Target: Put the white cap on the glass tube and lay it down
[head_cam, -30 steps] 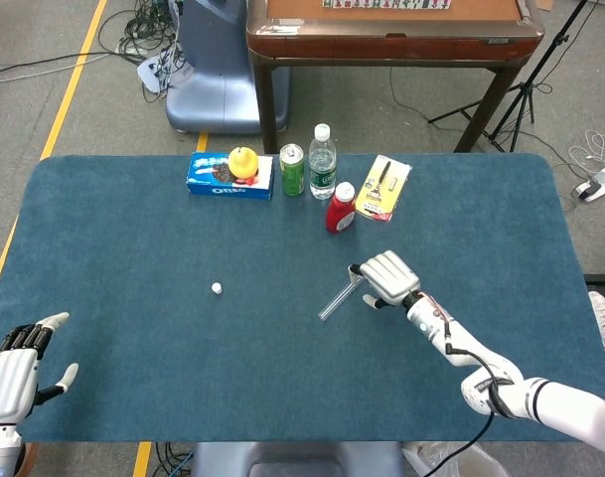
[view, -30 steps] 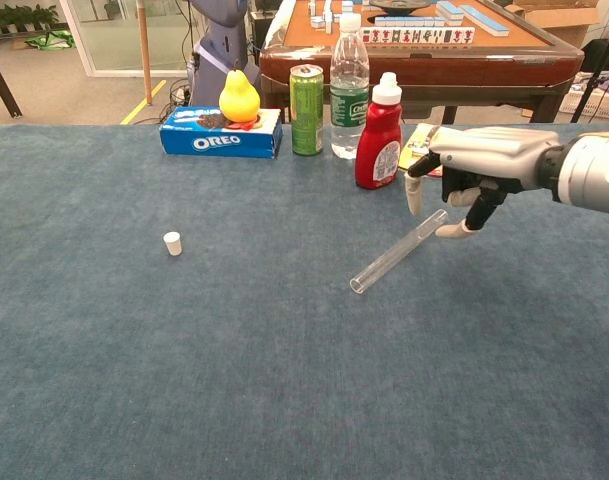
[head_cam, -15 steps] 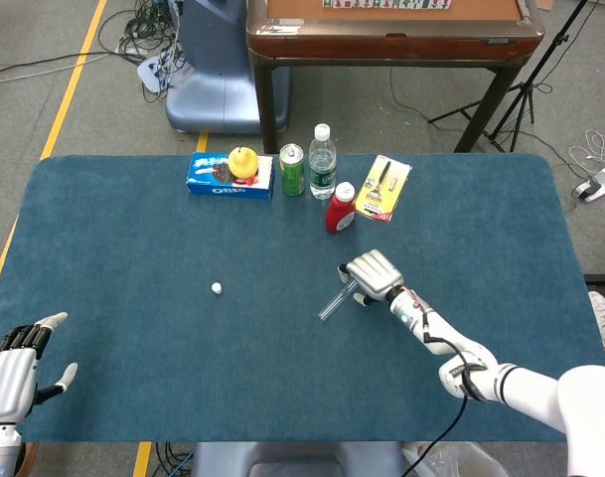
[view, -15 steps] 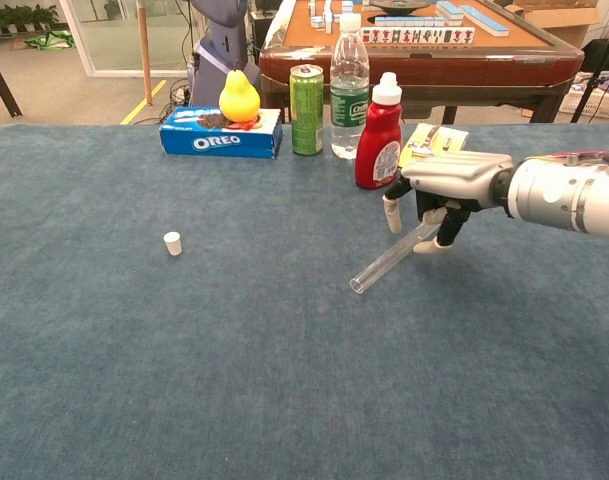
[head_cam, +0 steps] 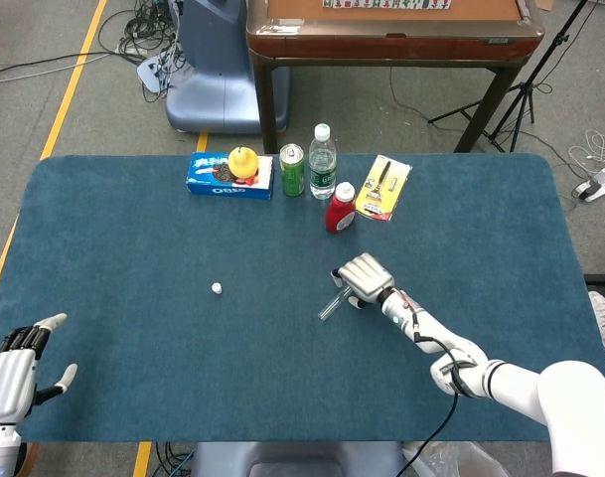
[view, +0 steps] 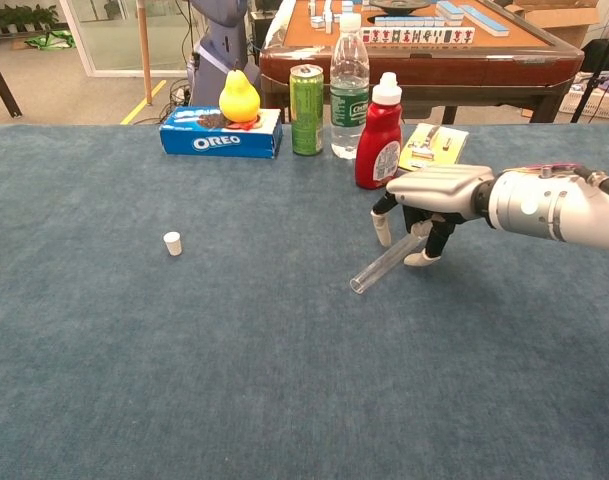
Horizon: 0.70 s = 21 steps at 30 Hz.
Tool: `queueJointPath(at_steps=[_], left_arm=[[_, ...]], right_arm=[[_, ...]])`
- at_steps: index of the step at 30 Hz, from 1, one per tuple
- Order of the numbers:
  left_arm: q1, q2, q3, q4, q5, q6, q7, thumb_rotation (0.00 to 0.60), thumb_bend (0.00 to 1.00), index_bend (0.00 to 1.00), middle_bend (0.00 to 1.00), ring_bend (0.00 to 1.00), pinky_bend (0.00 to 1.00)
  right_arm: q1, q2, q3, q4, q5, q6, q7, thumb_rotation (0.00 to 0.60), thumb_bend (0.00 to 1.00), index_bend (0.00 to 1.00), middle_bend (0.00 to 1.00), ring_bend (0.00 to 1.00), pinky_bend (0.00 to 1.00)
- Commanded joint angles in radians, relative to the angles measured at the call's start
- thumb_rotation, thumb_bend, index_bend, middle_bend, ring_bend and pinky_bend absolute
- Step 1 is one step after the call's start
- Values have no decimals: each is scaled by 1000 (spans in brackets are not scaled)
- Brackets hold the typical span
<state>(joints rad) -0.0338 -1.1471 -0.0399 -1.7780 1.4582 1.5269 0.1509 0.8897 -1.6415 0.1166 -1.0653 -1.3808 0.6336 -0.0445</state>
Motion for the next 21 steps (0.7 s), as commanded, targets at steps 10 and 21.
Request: queueJointPath(at_steps=[10, 21], left_arm=[[4, -1, 0, 9, -3, 3, -7, 600, 246, 192, 218, 225, 155], [3, -4, -2, 15, -1, 3, -10, 600, 246, 192, 218, 225, 155]], right_arm=[[6, -16, -8, 28, 19, -4, -7, 600, 349, 499, 1000, 1000, 1000], [3, -14, -7, 29, 33, 13, -8, 600, 402, 604, 1000, 1000, 1000]])
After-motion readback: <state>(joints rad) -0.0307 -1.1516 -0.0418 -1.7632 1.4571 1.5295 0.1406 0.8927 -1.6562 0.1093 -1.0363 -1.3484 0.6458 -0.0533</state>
